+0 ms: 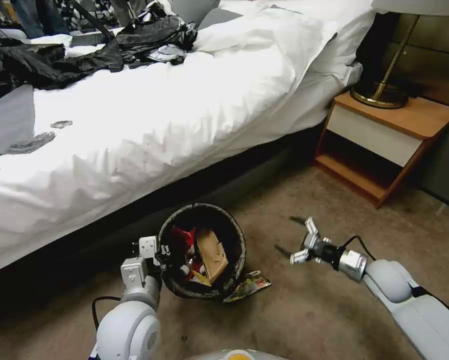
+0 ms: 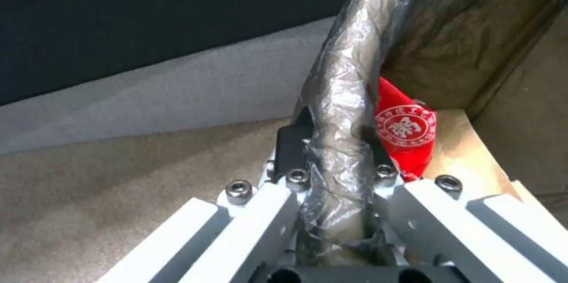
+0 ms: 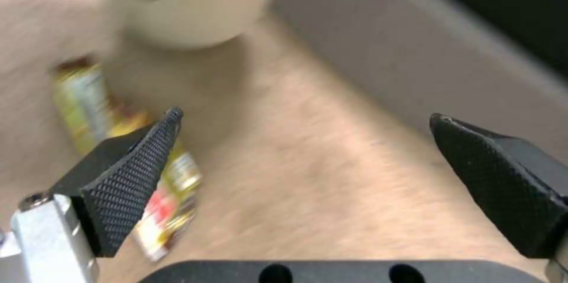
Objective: Pick up the trash bin, then pick up the garbage from the floor and place it into the trash bin.
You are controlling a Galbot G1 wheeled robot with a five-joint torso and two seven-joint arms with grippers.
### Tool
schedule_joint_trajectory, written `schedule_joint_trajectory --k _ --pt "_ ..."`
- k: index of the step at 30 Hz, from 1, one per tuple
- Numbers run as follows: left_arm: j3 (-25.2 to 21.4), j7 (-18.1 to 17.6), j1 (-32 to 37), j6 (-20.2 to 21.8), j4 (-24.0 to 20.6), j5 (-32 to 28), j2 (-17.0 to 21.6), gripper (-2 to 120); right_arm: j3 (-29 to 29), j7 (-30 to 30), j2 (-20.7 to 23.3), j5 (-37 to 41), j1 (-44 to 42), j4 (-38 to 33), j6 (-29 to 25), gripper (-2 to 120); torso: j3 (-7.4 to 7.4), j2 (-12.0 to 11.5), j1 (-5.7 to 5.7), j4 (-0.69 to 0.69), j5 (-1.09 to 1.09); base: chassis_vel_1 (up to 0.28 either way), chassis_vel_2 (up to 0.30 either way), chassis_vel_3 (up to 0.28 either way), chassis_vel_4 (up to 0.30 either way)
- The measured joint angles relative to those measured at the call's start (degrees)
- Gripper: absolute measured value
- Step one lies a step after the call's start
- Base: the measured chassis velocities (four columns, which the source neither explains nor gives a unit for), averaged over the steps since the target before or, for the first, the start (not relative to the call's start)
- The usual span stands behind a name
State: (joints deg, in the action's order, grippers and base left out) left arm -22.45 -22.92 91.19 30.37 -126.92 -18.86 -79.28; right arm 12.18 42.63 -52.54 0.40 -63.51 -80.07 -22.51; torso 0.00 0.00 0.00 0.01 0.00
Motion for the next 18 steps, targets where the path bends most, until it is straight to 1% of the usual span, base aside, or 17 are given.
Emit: schedule_joint_trajectory --k 2,3,6,7,10,13,15,18 --pt "0.02 -0.04 -0.02 0.04 0.0 0.02 0.01 0 -1.43 3.27 -1.05 -2.5 1.31 3.49 -1.48 100 0.0 0.0 0.0 0.0 0.0 0.0 0.0 0.0 0.0" --pt "0.02 -0.04 -0.02 0.04 0.0 0.02 0.01 0 -1.43 3.27 -1.05 -2.5 1.31 3.49 -1.48 100 0.0 0.0 0.0 0.0 0.0 0.0 0.0 0.0 0.0" --pt "0.15 -0.05 -0.11 0.14 0.0 0.02 0.08 0 -3.96 5.99 -2.53 -4.66 2.42 7.83 -3.42 100 0.0 0.0 0.0 -0.02 0.0 0.0 0.0 0.0 0.0" --pt "0.15 -0.05 -0.11 0.14 0.0 0.02 0.08 0 -3.96 5.99 -2.53 -4.66 2.42 7.83 -3.42 100 0.0 0.0 0.0 -0.02 0.0 0.0 0.0 0.0 0.0" --pt "0.42 -0.09 -0.26 0.27 0.31 0.09 -0.01 0 -5.5 7.68 -4.28 -7.36 3.97 11.16 -4.28 100 0.0 0.0 0.0 -0.01 -0.02 0.0 0.0 0.0 0.0" --pt "0.71 -0.11 -0.23 0.38 0.44 0.25 -0.21 0 -6.44 8.5 -5.21 -8.23 5.1 12.81 -4.49 100 0.0 0.0 0.0 0.0 0.01 0.0 0.0 0.0 0.0" --pt "0.82 -0.11 -0.19 0.4 0.51 0.38 -0.33 0 -7.19 8.67 -5.58 -8.62 5.81 13.81 -4.52 100 0.0 0.0 0.0 -0.01 -0.02 0.0 0.0 0.0 0.0" --pt "0.95 -0.11 -0.07 0.43 0.61 0.6 -0.49 0 -9.2 8.68 -6.63 -9.07 7.72 16.53 -4.58 100 0.0 0.0 0.0 -0.01 0.0 0.0 0.0 0.0 0.0"
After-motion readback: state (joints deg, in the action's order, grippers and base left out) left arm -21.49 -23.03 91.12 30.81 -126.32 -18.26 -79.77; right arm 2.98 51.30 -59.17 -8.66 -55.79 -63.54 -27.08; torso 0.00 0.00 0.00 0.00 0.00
